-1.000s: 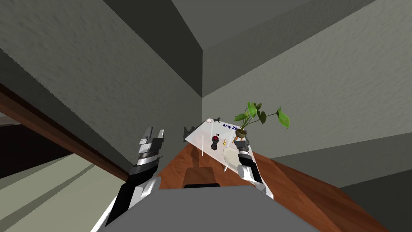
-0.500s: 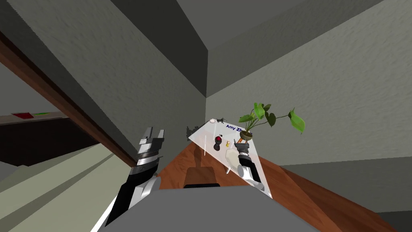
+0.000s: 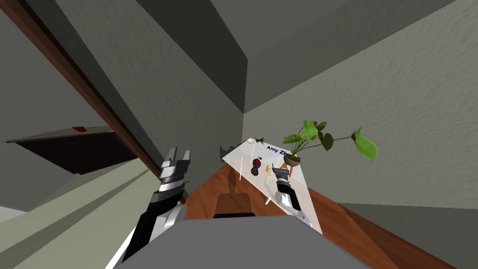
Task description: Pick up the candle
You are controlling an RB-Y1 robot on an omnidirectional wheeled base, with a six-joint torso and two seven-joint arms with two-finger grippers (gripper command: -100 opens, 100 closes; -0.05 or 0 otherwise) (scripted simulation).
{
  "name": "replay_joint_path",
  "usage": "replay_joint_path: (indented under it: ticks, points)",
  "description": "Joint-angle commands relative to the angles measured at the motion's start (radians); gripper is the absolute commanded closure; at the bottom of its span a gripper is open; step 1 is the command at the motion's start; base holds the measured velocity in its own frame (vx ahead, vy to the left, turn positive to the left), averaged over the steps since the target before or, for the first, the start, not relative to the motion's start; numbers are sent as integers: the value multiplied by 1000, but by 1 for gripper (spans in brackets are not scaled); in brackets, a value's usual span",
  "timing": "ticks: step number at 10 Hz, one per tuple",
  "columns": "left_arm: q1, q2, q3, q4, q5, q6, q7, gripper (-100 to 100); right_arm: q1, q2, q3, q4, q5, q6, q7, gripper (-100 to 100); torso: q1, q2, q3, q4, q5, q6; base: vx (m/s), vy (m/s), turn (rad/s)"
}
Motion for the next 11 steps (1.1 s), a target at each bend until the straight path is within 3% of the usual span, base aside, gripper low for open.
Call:
replay_joint_path:
  ticks: [1, 2, 4, 7, 9, 10, 11]
  points:
    - [0, 0, 0, 0, 0, 0, 0, 0, -9, -7, -1, 50, -17, -7, -50, -100, 0, 0, 0, 0, 0, 0, -11, -11, 94]
    - [0, 0, 0, 0, 0, 0, 0, 0, -33, -15, -6, 76, -51, -13, -78, -100, 0, 0, 0, 0, 0, 1, -15, -8, 155]
    - [0, 0, 0, 0, 0, 0, 0, 0, -33, -15, -6, 120, -51, -13, -112, -100, 0, 0, 0, 0, 0, 1, -5, -4, 58]
    - [0, 0, 0, 0, 0, 0, 0, 0, -80, -28, -16, 216, -119, -24, -202, -100, 0, 0, 0, 0, 0, 1, -10, -5, 152]
    - [0, 0, 0, 0, 0, 0, 0, 0, -80, -28, -16, 250, -119, -24, -226, -100, 0, 0, 0, 0, 0, 1, -5, -9, 31]
    - [0, 0, 0, 0, 0, 0, 0, 0, -103, -35, -20, 284, -152, -30, -269, -100, 0, -1, 0, 0, 0, 1, -4, -4, 174]
    - [0, 0, 0, 0, 0, 0, 0, 0, -103, -35, -20, 313, -152, -30, -281, -100, 0, -1, 0, 0, 0, 0, -3, -11, 99]
